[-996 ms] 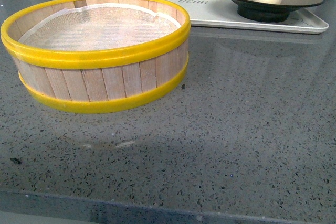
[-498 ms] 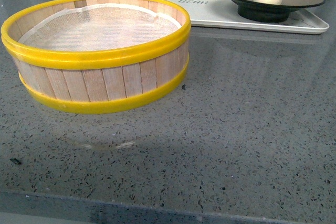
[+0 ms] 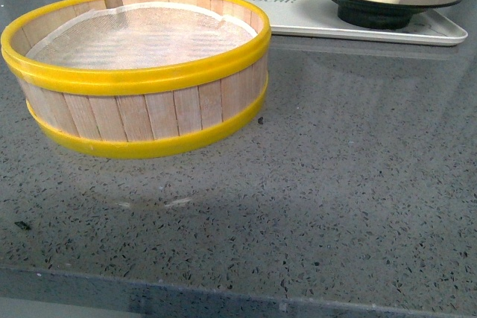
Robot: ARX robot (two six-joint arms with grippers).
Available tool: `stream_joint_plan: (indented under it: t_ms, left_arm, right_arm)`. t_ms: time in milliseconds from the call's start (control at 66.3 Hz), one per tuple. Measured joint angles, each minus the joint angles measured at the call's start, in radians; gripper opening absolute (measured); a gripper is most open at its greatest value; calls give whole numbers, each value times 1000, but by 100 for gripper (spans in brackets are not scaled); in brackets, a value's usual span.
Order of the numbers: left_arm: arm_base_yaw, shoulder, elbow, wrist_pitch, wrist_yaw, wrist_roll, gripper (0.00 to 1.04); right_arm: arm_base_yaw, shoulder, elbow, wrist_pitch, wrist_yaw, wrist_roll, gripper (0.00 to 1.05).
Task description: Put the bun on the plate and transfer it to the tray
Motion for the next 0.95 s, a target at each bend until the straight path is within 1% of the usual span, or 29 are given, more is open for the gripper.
stream_joint_plan:
  t_ms: [60, 91, 136, 166, 211, 241, 287, 317, 332, 377, 453, 951]
  left_arm:
    - [0, 0, 0, 0, 0, 0, 98]
    - [0, 0, 0, 0, 0, 0, 98]
    - [0, 0, 0, 0, 0, 0, 98]
    - [0, 0, 0, 0, 0, 0, 98]
    - [0, 0, 0, 0, 0, 0, 98]
    - [0, 0, 0, 0, 0, 0, 98]
    - [0, 0, 0, 0, 0, 0, 98]
    - [0, 0, 0, 0, 0, 0, 98]
    - [0, 0, 0, 0, 0, 0, 98]
    - [0, 0, 0, 0, 0, 0, 98]
    - [0, 0, 0, 0, 0, 0, 98]
    - [0, 0, 0, 0, 0, 0, 98]
  right_arm:
    - [0, 0, 0, 0, 0, 0, 47]
    - [0, 0, 0, 0, 0, 0, 51]
    - [0, 0, 0, 0, 0, 0, 59]
    - [0, 0, 0, 0, 0, 0, 63]
    - [0, 0, 0, 0, 0, 0, 72]
    - [0, 0, 0, 0, 0, 0, 75]
    - [0, 0, 0, 0, 0, 0, 84]
    - [0, 0, 0, 0, 0, 0, 88]
    - [0, 0, 0, 0, 0, 0, 93]
    - [0, 0, 0, 0, 0, 1, 98]
    - [0, 0, 0, 0, 0, 0, 95]
    - [0, 0, 0, 0, 0, 0, 96]
